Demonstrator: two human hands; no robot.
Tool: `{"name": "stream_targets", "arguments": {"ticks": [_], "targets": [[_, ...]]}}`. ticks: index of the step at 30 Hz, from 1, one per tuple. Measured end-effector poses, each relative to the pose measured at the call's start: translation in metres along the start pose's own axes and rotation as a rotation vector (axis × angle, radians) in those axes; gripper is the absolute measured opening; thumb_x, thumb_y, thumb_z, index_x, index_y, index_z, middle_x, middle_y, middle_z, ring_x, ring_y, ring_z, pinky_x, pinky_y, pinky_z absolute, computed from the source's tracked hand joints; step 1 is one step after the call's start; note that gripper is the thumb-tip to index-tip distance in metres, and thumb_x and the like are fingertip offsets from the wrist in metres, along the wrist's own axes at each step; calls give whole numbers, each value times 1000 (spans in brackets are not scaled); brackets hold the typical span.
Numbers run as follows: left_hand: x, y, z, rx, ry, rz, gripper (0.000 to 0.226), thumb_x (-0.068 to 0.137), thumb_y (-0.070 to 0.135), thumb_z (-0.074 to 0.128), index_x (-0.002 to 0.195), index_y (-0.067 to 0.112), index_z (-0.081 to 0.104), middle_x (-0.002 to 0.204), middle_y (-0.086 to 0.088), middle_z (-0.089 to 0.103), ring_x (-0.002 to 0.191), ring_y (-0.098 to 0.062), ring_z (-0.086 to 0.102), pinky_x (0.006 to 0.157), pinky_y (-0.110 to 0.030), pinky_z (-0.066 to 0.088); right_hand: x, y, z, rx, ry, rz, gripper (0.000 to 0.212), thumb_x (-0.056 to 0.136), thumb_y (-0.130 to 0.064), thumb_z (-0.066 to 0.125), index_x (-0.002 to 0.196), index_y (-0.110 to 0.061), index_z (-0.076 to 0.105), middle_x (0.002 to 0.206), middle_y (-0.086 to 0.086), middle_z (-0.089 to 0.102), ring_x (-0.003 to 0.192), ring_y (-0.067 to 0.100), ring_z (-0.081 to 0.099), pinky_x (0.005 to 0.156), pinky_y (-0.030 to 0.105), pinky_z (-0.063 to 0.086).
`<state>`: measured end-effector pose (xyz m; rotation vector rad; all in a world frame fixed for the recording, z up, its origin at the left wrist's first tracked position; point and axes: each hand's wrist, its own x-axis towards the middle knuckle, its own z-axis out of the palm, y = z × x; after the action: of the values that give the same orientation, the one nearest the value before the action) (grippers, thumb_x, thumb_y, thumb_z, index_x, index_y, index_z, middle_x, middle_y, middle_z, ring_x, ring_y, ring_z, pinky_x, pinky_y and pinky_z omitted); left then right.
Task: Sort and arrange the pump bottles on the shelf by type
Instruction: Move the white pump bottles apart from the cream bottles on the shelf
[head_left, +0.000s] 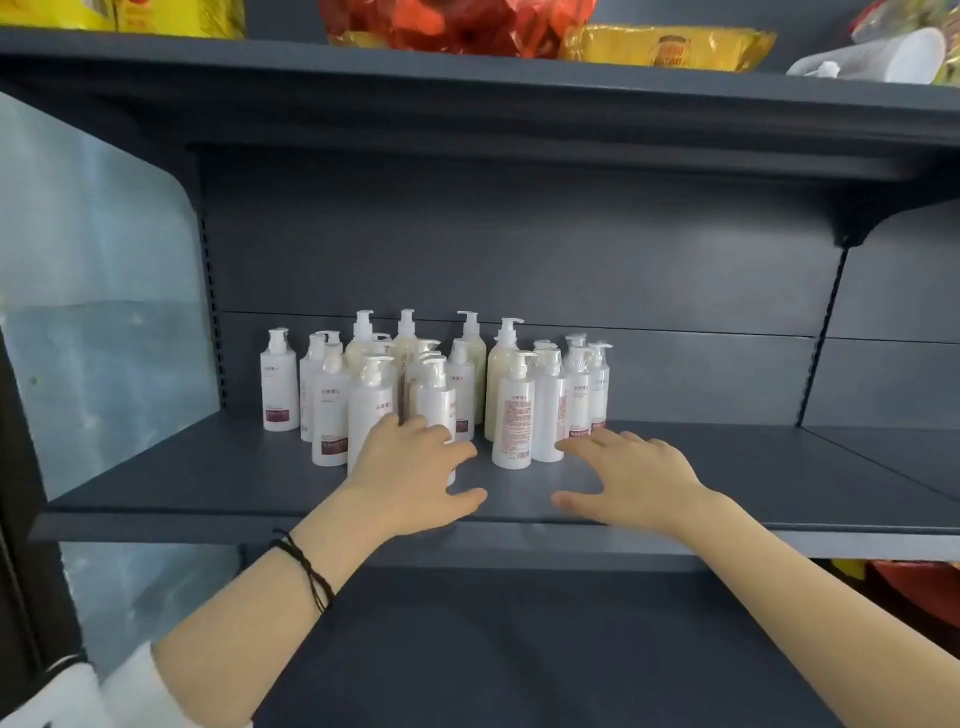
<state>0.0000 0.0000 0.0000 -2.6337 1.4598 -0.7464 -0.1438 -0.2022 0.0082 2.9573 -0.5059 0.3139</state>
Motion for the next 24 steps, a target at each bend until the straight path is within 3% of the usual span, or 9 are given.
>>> {"name": "stream_targets", "arguments": {"ticks": [4, 6, 9, 11, 16, 21, 24], "targets": [[24, 13, 9, -22, 64, 34, 73, 76, 73, 11, 130, 40, 47, 120, 13, 59, 110, -14, 51, 88, -36, 40, 9, 16, 3, 58, 17, 26, 64, 86, -67, 41, 144, -42, 30, 150, -13, 36, 135, 16, 37, 104, 39, 36], [38, 23, 10, -64, 81, 36, 73, 75, 72, 8, 129, 41, 47, 116, 13, 60, 109, -14, 53, 86, -34, 41, 16, 28, 10, 122, 43, 38, 58, 88, -64, 42, 141, -43, 32, 145, -12, 41, 128, 15, 45, 96, 36, 41], [64, 41, 15, -151, 112, 10, 53, 88, 62, 24, 127, 37, 50, 107, 11, 62, 102, -14, 57, 76, -29, 40, 27, 54, 22, 218, 92, 63, 49, 89, -61, 41, 136, -45, 37, 141, -14, 45, 120, 13, 51, 83, 30, 43], [84, 56, 19, -213, 106, -27, 40, 93, 51, 36, 127, 35, 50, 112, 11, 63, 103, -13, 58, 77, -28, 45, 36, 70, 30, 251, 107, 65, 46, 91, -59, 42, 134, -44, 40, 137, -16, 48, 118, 11, 53, 79, 28, 43], [147, 94, 36, -324, 100, -144, 35, 94, 47, 39, 126, 37, 49, 120, 12, 61, 101, -12, 60, 69, -27, 46, 69, 120, 42, 350, 98, 57, 40, 91, -57, 45, 127, -41, 48, 119, -19, 54, 106, 8, 56, 78, 28, 45], [207, 129, 51, -513, 205, -351, 36, 92, 43, 45, 127, 34, 47, 127, 11, 57, 101, -14, 60, 70, -29, 44, 116, 167, 55, 592, 107, 73, 38, 86, -56, 54, 118, -35, 56, 100, -18, 60, 92, 8, 60, 80, 32, 51], [236, 135, 51, -429, 330, -438, 36, 91, 39, 49, 126, 31, 48, 119, 6, 59, 98, -19, 60, 70, -33, 48, 146, 188, 64, 776, 85, 66, 38, 86, -46, 62, 119, -29, 56, 100, -11, 63, 93, 10, 62, 83, 33, 53]]}}
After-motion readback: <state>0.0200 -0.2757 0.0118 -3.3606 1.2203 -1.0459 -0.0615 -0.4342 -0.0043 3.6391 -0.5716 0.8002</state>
